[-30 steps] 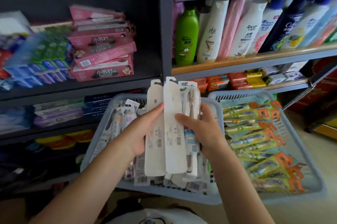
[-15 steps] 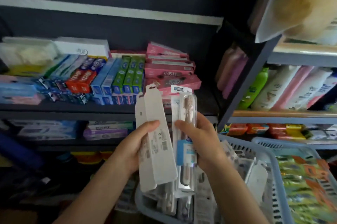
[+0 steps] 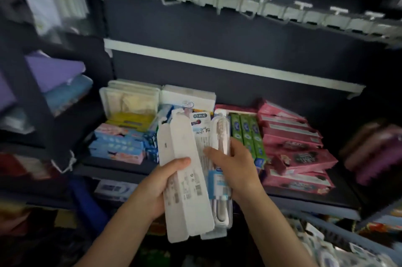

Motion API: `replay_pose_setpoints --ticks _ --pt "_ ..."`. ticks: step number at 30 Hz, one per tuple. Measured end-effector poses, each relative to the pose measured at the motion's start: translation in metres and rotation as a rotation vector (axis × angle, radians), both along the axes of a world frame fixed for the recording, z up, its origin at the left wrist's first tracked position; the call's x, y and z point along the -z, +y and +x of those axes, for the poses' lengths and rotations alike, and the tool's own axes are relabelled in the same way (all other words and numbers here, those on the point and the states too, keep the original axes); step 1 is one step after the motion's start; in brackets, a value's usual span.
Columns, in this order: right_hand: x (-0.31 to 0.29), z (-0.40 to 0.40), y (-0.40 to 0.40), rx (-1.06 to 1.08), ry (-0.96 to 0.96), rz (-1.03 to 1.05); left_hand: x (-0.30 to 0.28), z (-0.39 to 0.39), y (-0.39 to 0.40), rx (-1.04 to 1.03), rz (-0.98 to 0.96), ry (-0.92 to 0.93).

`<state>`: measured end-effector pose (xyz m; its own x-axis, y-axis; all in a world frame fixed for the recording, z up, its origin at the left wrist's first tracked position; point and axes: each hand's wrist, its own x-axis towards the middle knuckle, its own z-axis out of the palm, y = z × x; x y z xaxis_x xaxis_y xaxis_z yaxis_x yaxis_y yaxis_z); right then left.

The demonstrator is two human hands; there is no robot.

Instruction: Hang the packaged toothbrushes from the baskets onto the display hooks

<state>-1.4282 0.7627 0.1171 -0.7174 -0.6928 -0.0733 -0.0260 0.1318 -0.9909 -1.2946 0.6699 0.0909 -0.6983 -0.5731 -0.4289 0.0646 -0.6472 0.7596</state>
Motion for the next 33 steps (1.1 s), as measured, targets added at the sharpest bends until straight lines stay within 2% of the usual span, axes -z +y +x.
replay_pose_setpoints --ticks 4,10,15,21,24,28,33 --pt "-0.013 0.016 -0.035 -0.114 -0.076 -0.074 -0.01 0.021 -0.033 -0.065 -0.015 -0.002" --pt "-0.03 0.031 -0.07 -0.273 0.025 -0.061 -0.027 0.039 -0.053 -0.143 -0.045 0.047" --pt "-0.04 0.036 -0.087 -0.39 -0.023 -0.088 -0.04 0.05 -0.063 -0.179 -0.107 0.043" --pt "-0.049 0.042 -0.102 -0.419 0.087 -0.185 -0.049 0.061 -0.08 -0.294 -0.152 0.016" --pt "-0.065 0.043 -0.11 -0.467 0.033 -0.169 -0.056 0.071 -0.093 -0.367 -0.199 0.011" --pt "-0.088 0.04 -0.136 -0.425 -0.067 -0.092 -0.073 0.081 -0.111 -0.425 -0.213 0.034" --pt "-0.113 0.047 -0.156 -0.538 0.01 -0.181 -0.094 0.087 -0.124 -0.44 -0.243 0.081"
